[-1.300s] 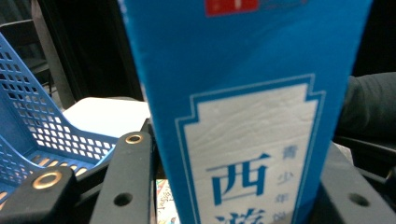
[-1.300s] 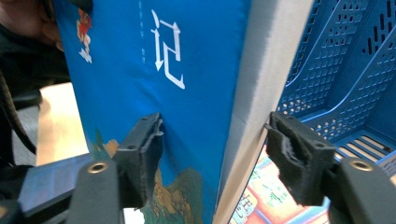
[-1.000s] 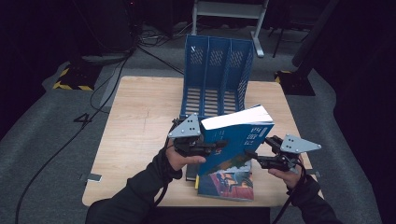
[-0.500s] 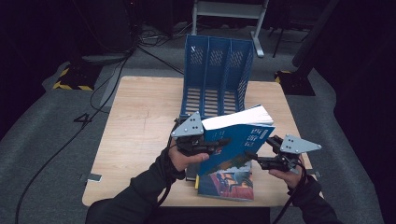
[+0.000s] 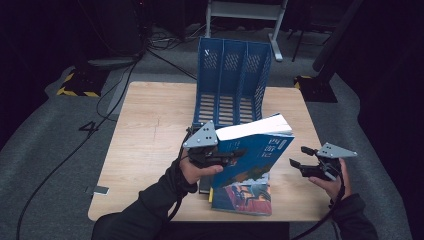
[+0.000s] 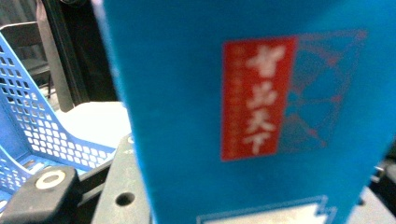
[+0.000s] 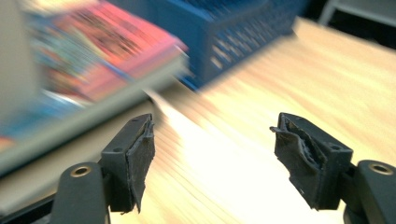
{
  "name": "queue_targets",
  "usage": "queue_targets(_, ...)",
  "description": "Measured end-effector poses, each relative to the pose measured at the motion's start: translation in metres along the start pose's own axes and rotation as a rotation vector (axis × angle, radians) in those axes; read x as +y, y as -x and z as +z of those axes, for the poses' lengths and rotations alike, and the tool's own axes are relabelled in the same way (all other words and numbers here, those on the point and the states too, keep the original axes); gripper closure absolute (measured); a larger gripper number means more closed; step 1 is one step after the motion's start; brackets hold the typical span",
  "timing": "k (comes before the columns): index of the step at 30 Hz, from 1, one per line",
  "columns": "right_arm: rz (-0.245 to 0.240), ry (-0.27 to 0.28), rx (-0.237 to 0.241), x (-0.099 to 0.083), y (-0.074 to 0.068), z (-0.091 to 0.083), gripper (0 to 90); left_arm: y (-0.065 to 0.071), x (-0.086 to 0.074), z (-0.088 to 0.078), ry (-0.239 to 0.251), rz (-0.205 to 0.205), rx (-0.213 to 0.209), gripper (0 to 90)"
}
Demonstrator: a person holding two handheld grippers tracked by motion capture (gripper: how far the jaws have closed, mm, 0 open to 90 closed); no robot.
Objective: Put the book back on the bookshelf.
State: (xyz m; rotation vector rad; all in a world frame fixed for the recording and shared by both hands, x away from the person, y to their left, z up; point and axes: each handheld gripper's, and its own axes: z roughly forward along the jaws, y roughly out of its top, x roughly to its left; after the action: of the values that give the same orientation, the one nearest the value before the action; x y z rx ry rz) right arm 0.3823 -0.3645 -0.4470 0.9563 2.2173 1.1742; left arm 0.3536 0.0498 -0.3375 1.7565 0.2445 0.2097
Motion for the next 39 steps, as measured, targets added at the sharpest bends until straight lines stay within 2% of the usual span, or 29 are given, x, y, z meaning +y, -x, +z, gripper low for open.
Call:
queue_targets(2,0.016,-0.049,-0.028,-0.009,0.007,0.007,28.9,0.000,0.000,0.000,-0.005,0.008,0.001,60.3)
queue_targets(4,0.036,-0.080,-0.036,-0.015,0.011,0.013,28.6,0.002,0.000,0.000,-0.004,0.017,0.002,60.2)
queue_targets(6,0.029,-0.101,-0.045,-0.017,0.011,0.017,28.9,0.002,0.001,0.000,-0.008,0.025,0.005,60.1)
queue_targets(7,0.009,-0.136,-0.074,-0.021,0.011,0.024,29.3,0.003,0.002,-0.001,-0.021,0.047,0.009,59.8)
queue_targets(9,0.021,-0.135,-0.073,-0.022,0.011,0.026,29.6,0.004,0.003,-0.001,-0.027,0.046,0.011,59.8)
queue_targets(10,0.045,-0.135,-0.068,-0.025,0.011,0.030,29.6,0.004,0.003,-0.001,-0.029,0.048,0.012,59.8)
queue_targets(13,0.049,-0.152,-0.059,-0.028,0.010,0.038,28.7,0.004,0.004,-0.001,-0.037,0.044,0.011,60.0)
queue_targets(17,0.080,-0.160,-0.052,-0.032,0.011,0.043,27.8,0.002,0.007,0.000,-0.047,0.024,0.001,60.7)
queue_targets(20,0.113,-0.180,-0.051,-0.035,0.013,0.047,26.5,0.002,0.011,0.003,-0.068,0.008,0.012,61.0)
queue_targets(30,0.144,-0.172,-0.069,-0.037,0.016,0.047,26.4,0.012,0.037,0.020,-0.102,0.047,0.032,61.2)
queue_targets(36,0.144,-0.175,-0.074,-0.037,0.017,0.046,26.7,0.009,0.045,0.025,-0.118,0.048,0.042,61.2)
queue_targets(39,0.145,-0.176,-0.073,-0.037,0.017,0.046,27.3,0.008,0.049,0.022,-0.116,0.069,0.058,61.2)
